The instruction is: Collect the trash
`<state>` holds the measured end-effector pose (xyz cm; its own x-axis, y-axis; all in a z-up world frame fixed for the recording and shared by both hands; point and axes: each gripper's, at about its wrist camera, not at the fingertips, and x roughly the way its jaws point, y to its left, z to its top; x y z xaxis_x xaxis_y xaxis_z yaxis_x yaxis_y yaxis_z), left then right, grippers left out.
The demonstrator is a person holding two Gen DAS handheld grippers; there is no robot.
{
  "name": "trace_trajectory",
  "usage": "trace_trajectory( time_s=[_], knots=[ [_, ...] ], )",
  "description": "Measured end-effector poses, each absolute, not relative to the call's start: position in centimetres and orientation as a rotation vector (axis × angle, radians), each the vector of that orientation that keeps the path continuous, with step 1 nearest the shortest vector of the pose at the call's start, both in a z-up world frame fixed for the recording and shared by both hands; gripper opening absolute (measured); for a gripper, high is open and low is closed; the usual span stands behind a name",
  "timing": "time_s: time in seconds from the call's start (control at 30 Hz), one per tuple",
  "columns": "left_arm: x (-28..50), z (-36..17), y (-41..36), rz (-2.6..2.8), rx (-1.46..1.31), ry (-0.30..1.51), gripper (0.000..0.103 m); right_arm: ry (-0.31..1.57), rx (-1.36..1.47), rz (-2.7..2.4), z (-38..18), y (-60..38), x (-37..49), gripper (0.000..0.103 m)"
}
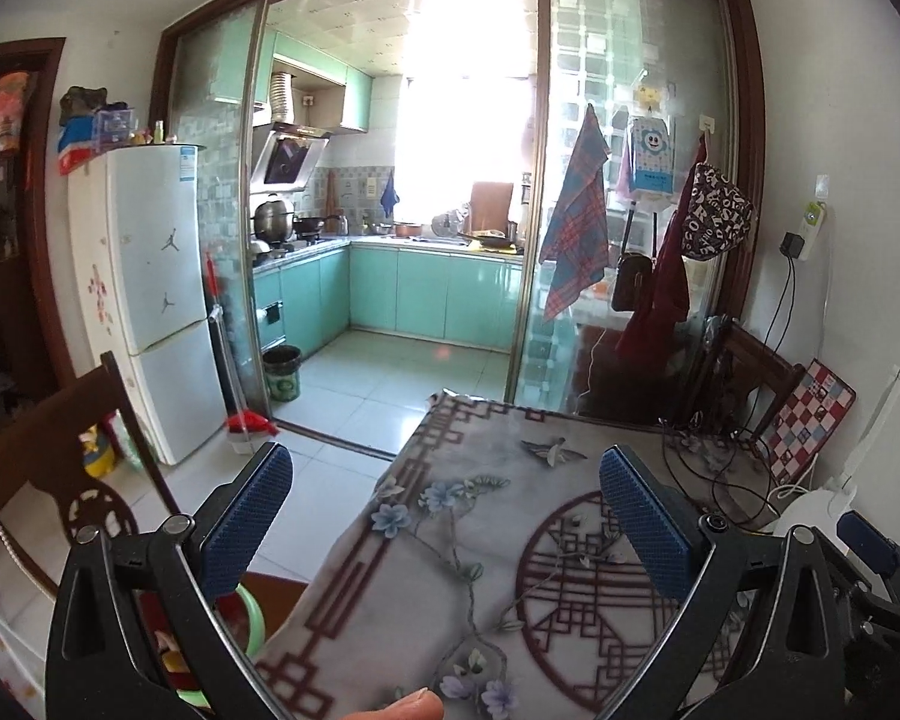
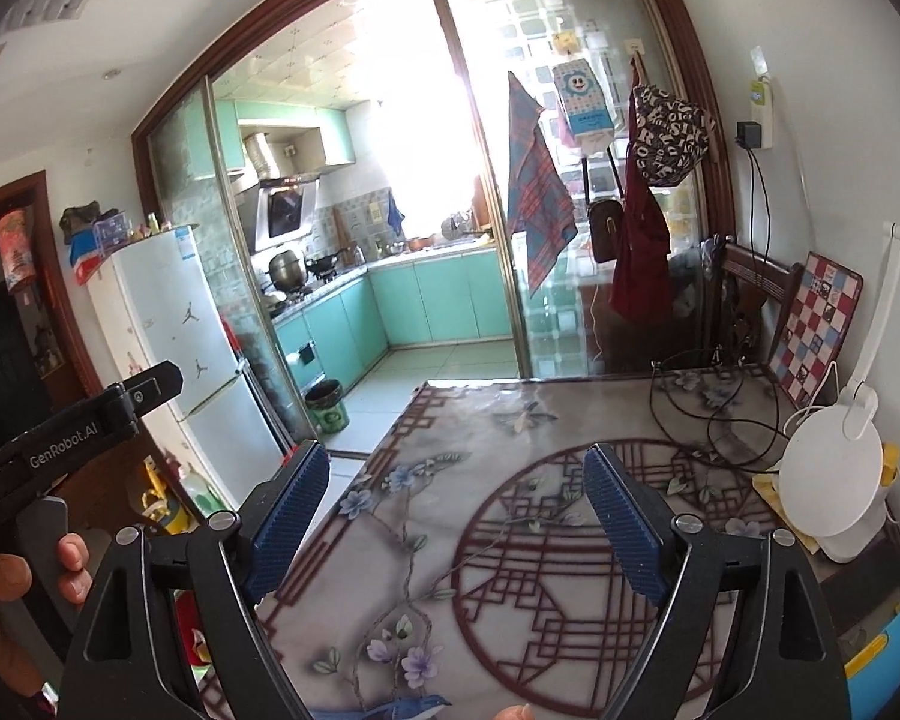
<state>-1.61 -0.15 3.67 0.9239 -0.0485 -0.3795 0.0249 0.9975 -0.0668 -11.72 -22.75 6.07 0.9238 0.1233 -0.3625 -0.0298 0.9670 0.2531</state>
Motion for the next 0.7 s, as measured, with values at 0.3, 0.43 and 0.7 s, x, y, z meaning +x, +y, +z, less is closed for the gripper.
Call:
trace_trajectory(
  time_s=[0.3,0.43,0.7],
  knots=[
    [-1.1,4.0,0.6,0.002,-0.031,0.391,0.103,0.251,0.211,-0.016,7.2,-20.9,-11.4,0.102],
    [-0.8,3.6,1.8,0.020,-0.041,0.410,0.103,0.258,0.197,-0.003,7.2,-19.8,-11.0,0.102],
    [-0.7,3.6,2.6,0.027,-0.046,0.422,0.103,0.251,0.200,0.018,6.7,-18.3,-10.7,0.102]
  ],
)
